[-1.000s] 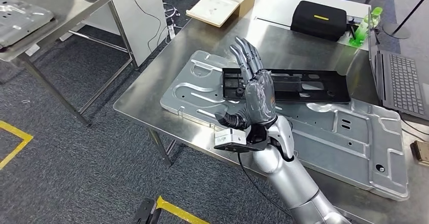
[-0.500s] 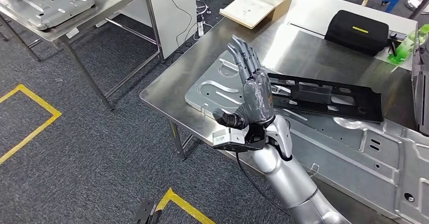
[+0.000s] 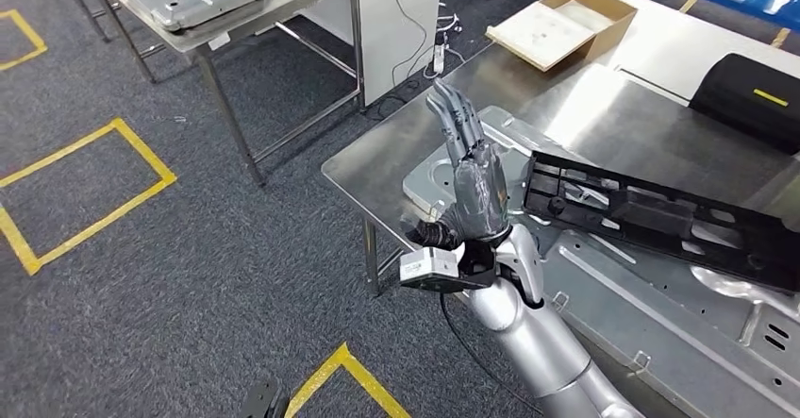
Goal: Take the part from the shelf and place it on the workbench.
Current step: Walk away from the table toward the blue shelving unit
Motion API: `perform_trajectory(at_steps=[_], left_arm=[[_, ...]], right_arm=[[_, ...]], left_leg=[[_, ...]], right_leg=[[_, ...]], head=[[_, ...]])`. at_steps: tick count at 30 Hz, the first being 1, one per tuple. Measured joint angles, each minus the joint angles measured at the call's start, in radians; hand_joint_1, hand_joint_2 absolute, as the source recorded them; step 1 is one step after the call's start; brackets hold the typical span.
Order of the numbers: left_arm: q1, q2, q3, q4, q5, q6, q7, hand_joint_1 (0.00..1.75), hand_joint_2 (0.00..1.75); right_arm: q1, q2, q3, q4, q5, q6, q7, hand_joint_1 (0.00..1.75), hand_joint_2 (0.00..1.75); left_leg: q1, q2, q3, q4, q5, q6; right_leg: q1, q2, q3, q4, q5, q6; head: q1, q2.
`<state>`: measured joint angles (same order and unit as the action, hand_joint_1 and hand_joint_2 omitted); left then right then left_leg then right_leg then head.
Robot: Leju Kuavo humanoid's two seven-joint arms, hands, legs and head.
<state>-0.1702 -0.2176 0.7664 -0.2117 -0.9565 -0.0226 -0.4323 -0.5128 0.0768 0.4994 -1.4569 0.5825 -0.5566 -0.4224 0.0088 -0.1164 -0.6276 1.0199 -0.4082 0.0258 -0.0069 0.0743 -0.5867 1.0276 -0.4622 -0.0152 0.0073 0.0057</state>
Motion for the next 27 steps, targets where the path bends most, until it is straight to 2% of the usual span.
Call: perform_trajectory(at_steps=[1, 2, 3, 4, 5, 6, 7, 8, 9, 10, 12, 14, 16, 17, 19, 21, 22, 23, 24, 25, 26, 27], left_arm=[[0.002, 0.002, 0.000, 0.000, 0.000, 0.000, 0.000, 0.00, 0.00], [0.005, 0.004, 0.000, 0.000, 0.000, 0.000, -0.001, 0.00, 0.00], [0.008, 0.006, 0.000, 0.000, 0.000, -0.001, -0.002, 0.00, 0.00], [0.009, 0.008, 0.000, 0.000, 0.000, -0.002, -0.002, 0.00, 0.00], [0.009, 0.009, 0.000, 0.000, 0.000, -0.003, -0.004, 0.00, 0.00], [0.008, 0.010, 0.000, 0.000, 0.000, -0.005, -0.005, 0.00, 0.00], [0.008, 0.011, 0.000, 0.000, 0.000, -0.007, -0.006, 0.00, 0.00], [0.008, 0.012, 0.000, 0.000, 0.000, -0.009, -0.007, 0.00, 0.00], [0.009, 0.014, 0.000, 0.000, 0.001, -0.011, -0.008, 0.00, 0.00], [0.009, 0.016, 0.000, 0.000, 0.002, -0.014, -0.008, 0.00, 0.00], [0.006, 0.020, 0.000, 0.000, 0.003, -0.015, -0.008, 0.00, 0.00], [0.002, 0.021, 0.000, 0.000, 0.003, -0.013, -0.008, 0.00, 0.00], [0.002, 0.023, 0.000, 0.000, 0.004, -0.010, -0.007, 0.00, 0.00], [0.004, 0.024, 0.000, 0.000, 0.006, -0.010, -0.006, 0.00, 0.00], [0.006, 0.027, 0.000, 0.000, 0.007, -0.008, -0.003, 0.00, 0.00], [0.006, 0.030, 0.000, 0.000, 0.010, -0.003, 0.001, 0.00, 0.00], [0.008, 0.032, 0.001, 0.000, 0.012, 0.001, 0.003, 0.00, 0.00], [0.010, 0.035, 0.001, 0.000, 0.014, 0.006, 0.004, 0.00, 0.00], [0.012, 0.038, 0.001, 0.000, 0.015, 0.010, 0.004, 0.00, 0.00], [0.014, 0.041, 0.001, 0.000, 0.017, 0.015, 0.004, 0.00, 0.00], [0.015, 0.043, 0.002, 0.000, 0.019, 0.019, 0.004, 0.00, 0.00], [0.015, 0.045, 0.002, 0.000, 0.021, 0.021, 0.003, 0.00, 0.00]], right_arm=[[0.000, 0.002, 0.000, 0.000, -0.002, 0.000, -0.001, 0.00, 0.00], [-0.001, 0.004, 0.000, 0.000, -0.003, 0.001, -0.001, 0.00, 0.00], [-0.001, 0.008, 0.000, 0.000, -0.004, 0.001, -0.001, 0.00, 0.00], [-0.001, 0.010, 0.000, 0.000, -0.004, 0.001, -0.002, 0.00, 0.00], [-0.001, 0.012, 0.001, 0.001, -0.004, 0.002, -0.003, 0.00, 0.00], [0.001, 0.013, 0.001, 0.001, -0.005, 0.001, -0.005, 0.00, 0.00], [0.004, 0.013, 0.001, 0.002, -0.006, 0.000, -0.007, 0.00, 0.00], [0.006, 0.013, 0.002, 0.003, -0.007, -0.001, -0.010, 0.00, 0.00], [0.009, 0.013, 0.002, 0.003, -0.008, -0.003, -0.013, 0.00, 0.00], [0.010, 0.014, 0.002, 0.004, -0.008, -0.006, -0.016, 0.00, 0.00], [0.011, 0.015, 0.003, 0.004, -0.009, -0.013, -0.021, 0.00, 0.00], [0.012, 0.016, 0.003, 0.003, -0.009, -0.020, -0.027, 0.00, 0.00], [0.015, 0.017, 0.003, 0.003, -0.009, -0.027, -0.034, 0.00, 0.00], [0.016, 0.018, 0.004, 0.003, -0.010, -0.031, -0.036, 0.00, 0.00], [0.020, 0.019, 0.004, 0.003, -0.014, -0.037, -0.040, 0.00, 0.00], [0.029, 0.018, 0.004, 0.003, -0.020, -0.042, -0.045, 0.00, 0.00], [0.036, 0.017, 0.003, 0.003, -0.021, -0.044, -0.048, 0.00, 0.00], [0.043, 0.017, 0.003, 0.003, -0.023, -0.046, -0.050, 0.00, 0.00], [0.048, 0.017, 0.003, 0.003, -0.024, -0.048, -0.051, 0.00, 0.00], [0.050, 0.017, 0.003, 0.003, -0.025, -0.050, -0.052, 0.00, 0.00], [0.051, 0.018, 0.003, 0.003, -0.026, -0.051, -0.053, 0.00, 0.00], [0.051, 0.018, 0.003, 0.003, -0.026, -0.053, -0.054, 0.00, 0.00]], left_leg=[[0.001, -0.010, -0.002, -0.002, 0.002, -0.007], [-0.001, -0.006, -0.004, 0.000, 0.000, -0.013], [-0.002, 0.011, -0.011, 0.016, -0.012, -0.019], [-0.004, 0.037, -0.027, 0.050, -0.034, -0.024], [-0.003, 0.068, -0.052, 0.105, -0.065, -0.029], [0.000, 0.089, -0.082, 0.170, -0.097, -0.034], [0.003, 0.100, -0.109, 0.226, -0.118, -0.039], [0.006, 0.106, -0.124, 0.257, -0.124, -0.043], [0.009, 0.111, -0.118, 0.250, -0.111, -0.046], [0.011, 0.118, -0.094, 0.207, -0.084, -0.048], [0.010, 0.151, -0.022, 0.076, -0.033, -0.046], [0.005, 0.169, 0.013, 0.007, -0.018, -0.032], [0.002, 0.152, 0.011, 0.003, -0.018, -0.016], [0.003, 0.144, 0.011, 0.001, -0.016, -0.010], [0.006, 0.128, 0.013, -0.005, -0.011, 0.003], [0.006, 0.110, 0.012, -0.007, -0.009, 0.011], [0.006, 0.099, 0.011, -0.006, -0.009, 0.012], [0.005, 0.087, 0.011, -0.006, -0.009, 0.013], [0.004, 0.075, 0.010, -0.004, -0.009, 0.013], [0.003, 0.062, 0.011, -0.003, -0.009, 0.013], [0.003, 0.049, 0.011, -0.002, -0.009, 0.013], [0.002, 0.038, 0.011, -0.001, -0.008, 0.011]], right_leg=[[-0.002, -0.010, 0.002, -0.005, 0.003, 0.000], [-0.004, -0.022, 0.007, -0.014, 0.006, -0.001], [-0.008, -0.034, 0.013, -0.023, 0.010, -0.003], [-0.012, -0.049, 0.019, -0.032, 0.014, -0.006], [-0.010, -0.063, 0.022, -0.035, 0.015, -0.008], [-0.009, -0.078, 0.023, -0.036, 0.015, -0.010], [-0.008, -0.092, 0.022, -0.035, 0.013, -0.010], [-0.008, -0.106, 0.022, -0.033, 0.011, -0.009], [-0.008, -0.119, 0.022, -0.031, 0.009, -0.007], [-0.008, -0.131, 0.023, -0.029, 0.006, -0.005], [-0.006, -0.151, 0.022, -0.019, -0.003, 0.004], [0.000, -0.166, 0.021, -0.011, -0.010, 0.014], [0.002, -0.179, 0.024, -0.011, -0.012, 0.022], [0.000, -0.176, 0.026, -0.008, -0.017, 0.028], [-0.006, -0.141, 0.010, 0.036, -0.053, 0.037], [-0.008, -0.096, -0.046, 0.157, -0.119, 0.040], [-0.008, -0.086, -0.078, 0.222, -0.144, 0.039], [-0.007, -0.081, -0.100, 0.263, -0.153, 0.038], [-0.007, -0.079, -0.105, 0.268, -0.140, 0.036], [-0.006, -0.074, -0.091, 0.233, -0.110, 0.032], [-0.006, -0.062, -0.062, 0.169, -0.069, 0.025], [-0.006, -0.039, -0.031, 0.101, -0.039, 0.017]], head=[[0.000, 0.000], [0.000, 0.000], [-0.003, 0.000], [-0.006, 0.000], [-0.009, 0.000], [-0.011, 0.000], [-0.011, 0.000], [-0.011, 0.000], [-0.011, 0.000], [-0.011, 0.000], [-0.012, 0.000], [-0.010, 0.000], [-0.010, 0.000], [-0.010, 0.000], [-0.010, 0.000], [-0.010, 0.000], [-0.010, 0.000], [-0.010, 0.000], [-0.010, 0.000], [-0.010, 0.000], [-0.010, 0.000], [-0.010, 0.000]])
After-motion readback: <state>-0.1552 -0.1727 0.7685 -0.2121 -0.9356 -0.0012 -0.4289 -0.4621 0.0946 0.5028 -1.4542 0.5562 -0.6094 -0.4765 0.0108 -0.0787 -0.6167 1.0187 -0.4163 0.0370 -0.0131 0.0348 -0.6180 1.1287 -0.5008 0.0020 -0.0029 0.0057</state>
